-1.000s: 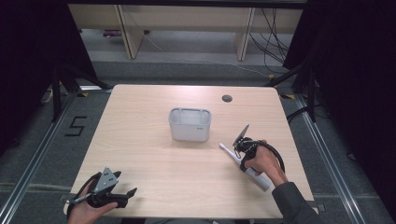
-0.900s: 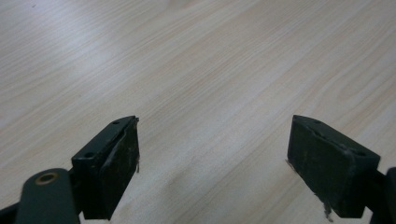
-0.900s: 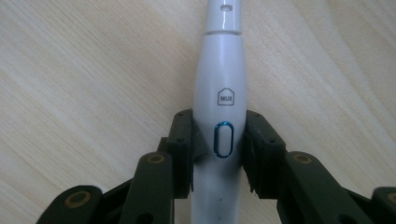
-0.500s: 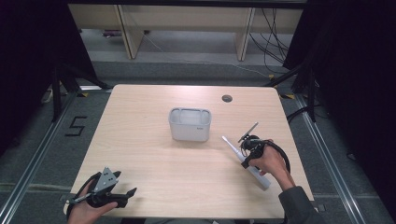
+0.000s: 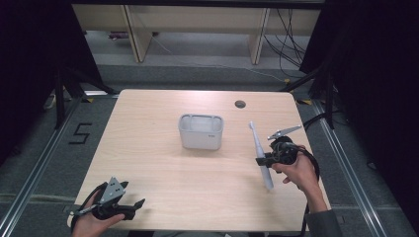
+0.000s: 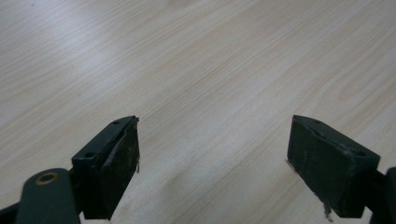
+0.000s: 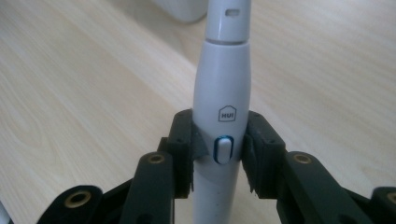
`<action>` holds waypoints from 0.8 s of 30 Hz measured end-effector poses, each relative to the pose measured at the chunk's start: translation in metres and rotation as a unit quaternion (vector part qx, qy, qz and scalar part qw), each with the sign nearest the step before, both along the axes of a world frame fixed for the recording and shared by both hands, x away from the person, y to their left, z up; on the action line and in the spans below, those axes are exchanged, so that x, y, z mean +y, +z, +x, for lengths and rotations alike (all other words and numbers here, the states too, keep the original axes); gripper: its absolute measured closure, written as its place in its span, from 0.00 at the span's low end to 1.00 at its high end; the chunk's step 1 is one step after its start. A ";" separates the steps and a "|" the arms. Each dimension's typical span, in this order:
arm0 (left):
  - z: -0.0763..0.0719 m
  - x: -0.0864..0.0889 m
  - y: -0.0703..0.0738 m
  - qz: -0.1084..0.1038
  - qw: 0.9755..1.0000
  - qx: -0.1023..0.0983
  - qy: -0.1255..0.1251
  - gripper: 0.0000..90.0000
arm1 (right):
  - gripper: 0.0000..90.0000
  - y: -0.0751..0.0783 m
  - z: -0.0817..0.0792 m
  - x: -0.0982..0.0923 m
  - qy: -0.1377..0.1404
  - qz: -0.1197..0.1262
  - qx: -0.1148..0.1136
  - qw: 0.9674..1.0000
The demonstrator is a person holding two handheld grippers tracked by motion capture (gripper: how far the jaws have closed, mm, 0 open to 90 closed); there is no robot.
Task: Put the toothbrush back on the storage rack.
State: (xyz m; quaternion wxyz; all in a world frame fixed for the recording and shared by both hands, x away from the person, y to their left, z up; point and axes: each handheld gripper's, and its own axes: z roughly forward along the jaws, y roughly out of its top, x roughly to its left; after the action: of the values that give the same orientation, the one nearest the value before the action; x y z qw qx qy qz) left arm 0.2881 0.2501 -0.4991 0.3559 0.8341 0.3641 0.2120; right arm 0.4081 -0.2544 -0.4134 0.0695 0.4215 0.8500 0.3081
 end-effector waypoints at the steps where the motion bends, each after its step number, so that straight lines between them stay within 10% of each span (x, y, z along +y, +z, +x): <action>1: 0.000 0.000 0.000 0.000 1.000 0.000 0.000 0.18 | 0.74 0.002 0.000 -0.001 -0.001 0.006 -0.015 1.000; 8: -0.001 0.000 0.001 -0.004 1.000 0.000 -0.003 0.18 | 0.74 0.009 -0.002 -0.002 -0.026 0.052 -0.035 0.998; 13: -0.001 -0.001 0.000 -0.015 1.000 -0.003 0.002 0.18 | 0.74 0.009 0.002 -0.003 -0.027 0.068 -0.096 0.993; 15: 0.000 0.002 0.002 0.018 1.000 0.001 -0.013 0.18 | 0.74 0.010 0.002 -0.001 -0.037 0.075 -0.106 0.991; 16: 0.000 -0.001 -0.001 -0.010 1.000 -0.005 0.002 0.18 | 0.74 0.009 0.004 -0.002 -0.028 0.073 -0.121 0.990; 24: -0.001 -0.002 0.000 -0.016 1.000 -0.005 0.002 0.18 | 0.74 0.012 0.010 0.006 -0.032 0.088 -0.152 0.984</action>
State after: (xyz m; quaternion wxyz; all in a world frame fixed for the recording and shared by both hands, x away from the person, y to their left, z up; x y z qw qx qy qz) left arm 0.2872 0.2485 -0.4995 0.3710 0.8262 0.3675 0.2114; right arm 0.4185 -0.2480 -0.4010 0.1703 0.4013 0.7850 0.4401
